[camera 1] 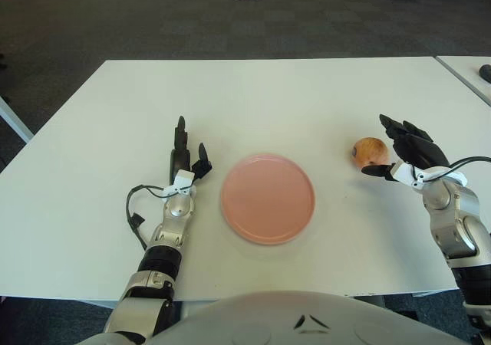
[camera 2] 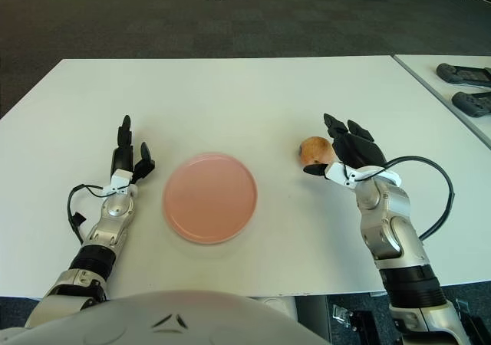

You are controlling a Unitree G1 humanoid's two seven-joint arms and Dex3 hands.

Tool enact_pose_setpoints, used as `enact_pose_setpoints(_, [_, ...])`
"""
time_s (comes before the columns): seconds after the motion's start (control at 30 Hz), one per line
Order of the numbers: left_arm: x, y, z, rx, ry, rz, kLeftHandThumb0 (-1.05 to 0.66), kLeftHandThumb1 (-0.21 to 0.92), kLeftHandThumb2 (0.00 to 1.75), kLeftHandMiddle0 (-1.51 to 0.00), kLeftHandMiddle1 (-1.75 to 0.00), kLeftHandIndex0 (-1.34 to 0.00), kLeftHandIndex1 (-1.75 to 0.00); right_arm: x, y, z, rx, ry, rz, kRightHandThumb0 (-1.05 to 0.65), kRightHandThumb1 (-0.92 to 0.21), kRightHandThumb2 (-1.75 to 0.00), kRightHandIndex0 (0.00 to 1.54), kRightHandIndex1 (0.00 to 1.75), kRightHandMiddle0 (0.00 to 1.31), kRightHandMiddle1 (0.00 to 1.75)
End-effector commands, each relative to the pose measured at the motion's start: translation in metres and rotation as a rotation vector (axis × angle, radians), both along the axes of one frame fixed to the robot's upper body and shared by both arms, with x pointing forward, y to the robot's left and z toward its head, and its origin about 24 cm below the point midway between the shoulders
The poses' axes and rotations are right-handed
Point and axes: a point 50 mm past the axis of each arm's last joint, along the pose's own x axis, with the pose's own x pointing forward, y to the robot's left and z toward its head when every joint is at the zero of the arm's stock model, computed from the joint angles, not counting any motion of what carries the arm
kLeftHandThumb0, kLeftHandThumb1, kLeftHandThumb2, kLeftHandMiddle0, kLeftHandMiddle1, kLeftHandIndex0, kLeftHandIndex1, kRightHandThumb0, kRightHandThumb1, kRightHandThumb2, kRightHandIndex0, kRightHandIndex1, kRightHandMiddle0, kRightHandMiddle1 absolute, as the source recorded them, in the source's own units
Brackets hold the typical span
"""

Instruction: Put the apple into the plate.

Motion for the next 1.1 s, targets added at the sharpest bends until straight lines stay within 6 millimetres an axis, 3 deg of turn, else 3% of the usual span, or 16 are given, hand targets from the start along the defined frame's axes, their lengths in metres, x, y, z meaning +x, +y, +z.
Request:
enact_pose_setpoints(0.0, [-0.0082,0.0053,-0.0135,0.003,0.067,0.020,-0.78,0.92,0.98,-0.12,-0.01,0.00,-0.17,0.0026,-0.0009,0.0035,-0.019,-0.010,-0.004,-1.05,-0.92,-0.13,0.00,0.00,0.00,0.00])
enact_pose_setpoints(1.07, [-0.0102,0.0041,-0.0138,-0.010,0.056,0.021,-0.78,0.92,0.97,-0.11,0.00,0.00,-0.14,0.0036,-0.0038,0.0026,-0.020,-0.008,-0.007,-1.05,-0.92,-0.13,0.00,0.00,0.00,0.00])
